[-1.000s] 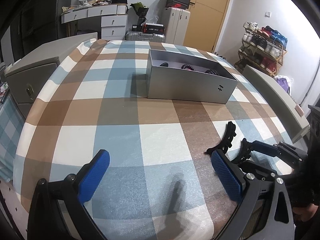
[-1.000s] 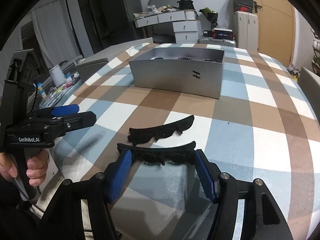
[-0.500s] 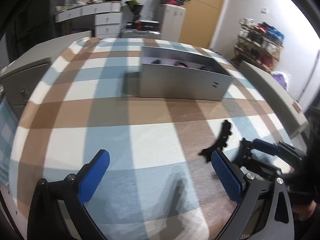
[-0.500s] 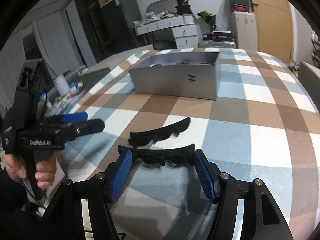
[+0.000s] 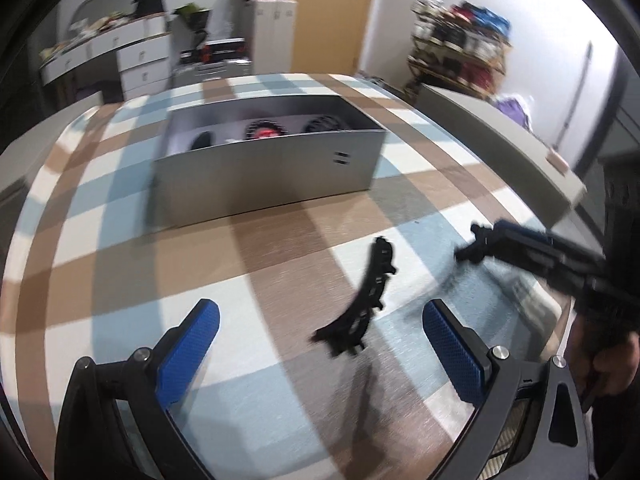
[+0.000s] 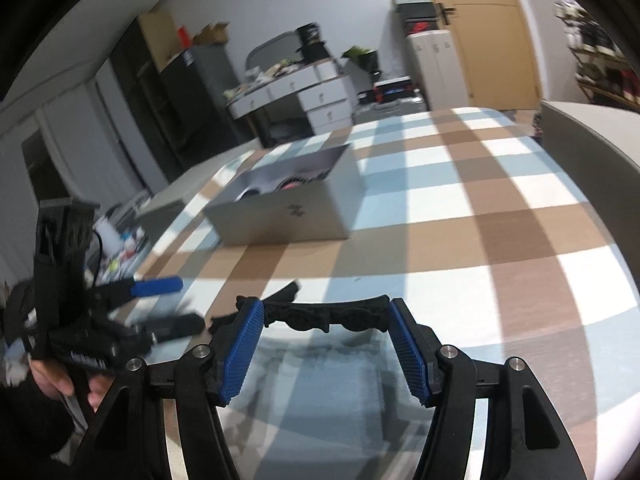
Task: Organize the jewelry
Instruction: 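Grasp the other long black hair clip with the left tool while the right tool holds its clip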
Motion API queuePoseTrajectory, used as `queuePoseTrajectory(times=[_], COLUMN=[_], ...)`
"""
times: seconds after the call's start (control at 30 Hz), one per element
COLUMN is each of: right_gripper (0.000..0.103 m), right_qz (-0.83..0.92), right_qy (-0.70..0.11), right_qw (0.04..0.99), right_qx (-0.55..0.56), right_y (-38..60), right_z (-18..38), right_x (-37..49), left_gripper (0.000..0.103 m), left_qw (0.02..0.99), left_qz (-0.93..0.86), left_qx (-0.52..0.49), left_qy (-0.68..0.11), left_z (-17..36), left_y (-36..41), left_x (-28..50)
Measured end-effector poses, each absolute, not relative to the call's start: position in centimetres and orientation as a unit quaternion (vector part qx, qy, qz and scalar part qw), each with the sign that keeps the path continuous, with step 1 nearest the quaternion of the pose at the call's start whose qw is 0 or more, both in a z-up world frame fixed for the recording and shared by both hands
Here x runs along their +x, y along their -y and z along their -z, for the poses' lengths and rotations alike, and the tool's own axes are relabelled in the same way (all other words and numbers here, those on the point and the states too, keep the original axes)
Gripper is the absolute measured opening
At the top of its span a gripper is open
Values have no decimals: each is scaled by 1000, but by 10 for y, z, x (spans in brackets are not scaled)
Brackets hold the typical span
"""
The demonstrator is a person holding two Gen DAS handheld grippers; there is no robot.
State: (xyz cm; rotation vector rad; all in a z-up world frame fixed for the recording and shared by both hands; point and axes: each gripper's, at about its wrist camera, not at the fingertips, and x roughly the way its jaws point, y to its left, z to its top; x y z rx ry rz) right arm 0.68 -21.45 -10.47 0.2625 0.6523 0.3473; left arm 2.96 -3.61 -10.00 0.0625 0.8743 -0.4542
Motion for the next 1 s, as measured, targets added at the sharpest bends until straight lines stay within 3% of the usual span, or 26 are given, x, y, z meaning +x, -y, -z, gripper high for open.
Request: queuePoseTrajectory(times=[0.13, 0.3, 0.37, 0.6, 0.73, 1.0], right_gripper=[63, 63, 63, 63, 63, 63], right_qz=[-151, -138, -136, -137, -140, -138], right_qy=[-307, -299, -298, -291, -286, -284], right_qw=[928, 930, 931, 932, 934, 936], right_qx=[147, 160, 164, 168, 163, 156], right_y=[231, 243, 245, 248, 245, 241], right_z=[102, 101, 101, 99, 95, 90], right_x=[9, 10, 11, 12, 12, 10], left_gripper=[95, 67, 50, 39, 11, 9], left_qw=[874, 863, 858, 850, 847, 862], left_qz=[234, 241, 247, 252, 257, 226], left_qx=[58, 92, 103, 124, 126, 82], left_qy=[-422, -435, -439, -446, -447, -446], left_z=[102, 108, 109, 112, 110, 107], left_y=[51, 64, 68, 72, 74, 65], left_x=[36, 46, 46, 45, 42, 49])
